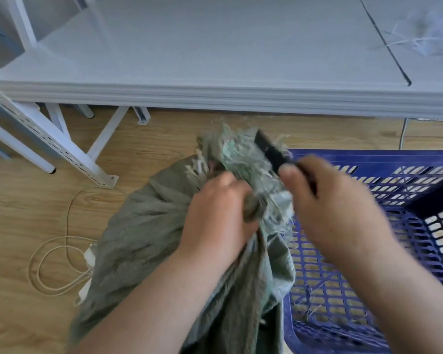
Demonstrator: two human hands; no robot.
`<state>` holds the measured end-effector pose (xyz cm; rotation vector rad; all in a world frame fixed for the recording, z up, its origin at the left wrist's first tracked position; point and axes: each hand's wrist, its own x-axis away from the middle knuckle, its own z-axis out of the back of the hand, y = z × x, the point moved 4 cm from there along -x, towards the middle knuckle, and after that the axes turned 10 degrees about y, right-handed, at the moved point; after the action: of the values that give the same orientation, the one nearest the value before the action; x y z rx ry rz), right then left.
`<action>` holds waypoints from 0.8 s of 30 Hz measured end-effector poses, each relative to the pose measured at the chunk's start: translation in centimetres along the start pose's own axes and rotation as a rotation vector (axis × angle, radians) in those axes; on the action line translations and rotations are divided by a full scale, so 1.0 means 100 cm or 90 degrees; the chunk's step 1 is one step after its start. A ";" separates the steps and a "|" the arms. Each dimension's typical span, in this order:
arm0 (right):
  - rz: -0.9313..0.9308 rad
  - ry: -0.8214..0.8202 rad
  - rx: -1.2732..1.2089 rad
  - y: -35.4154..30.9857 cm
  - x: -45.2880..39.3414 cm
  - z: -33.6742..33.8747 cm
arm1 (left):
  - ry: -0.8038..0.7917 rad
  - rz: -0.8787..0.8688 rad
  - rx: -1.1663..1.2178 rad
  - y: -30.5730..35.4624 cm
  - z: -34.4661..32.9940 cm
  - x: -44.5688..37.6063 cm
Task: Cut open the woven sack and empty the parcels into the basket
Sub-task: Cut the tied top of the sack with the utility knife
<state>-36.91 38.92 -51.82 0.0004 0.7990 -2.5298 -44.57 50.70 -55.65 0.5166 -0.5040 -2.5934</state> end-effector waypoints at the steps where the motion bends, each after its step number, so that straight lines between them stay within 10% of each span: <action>1: -0.003 0.069 -0.034 0.002 -0.010 0.011 | -0.033 -0.009 -0.004 0.001 -0.005 0.003; 5: -0.047 0.191 -0.152 0.020 -0.031 0.040 | -0.021 0.058 0.009 -0.019 -0.002 -0.003; 11: -0.146 -0.073 -0.294 0.029 -0.015 -0.020 | 0.020 0.078 0.062 -0.022 0.005 -0.009; 24: -0.177 -0.131 -0.470 0.026 -0.021 -0.046 | 0.016 0.029 0.070 -0.020 0.009 -0.012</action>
<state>-34.49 40.50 -56.78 -0.6375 1.6770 -2.2634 -44.63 53.18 -55.42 0.5668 -0.6457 -2.5231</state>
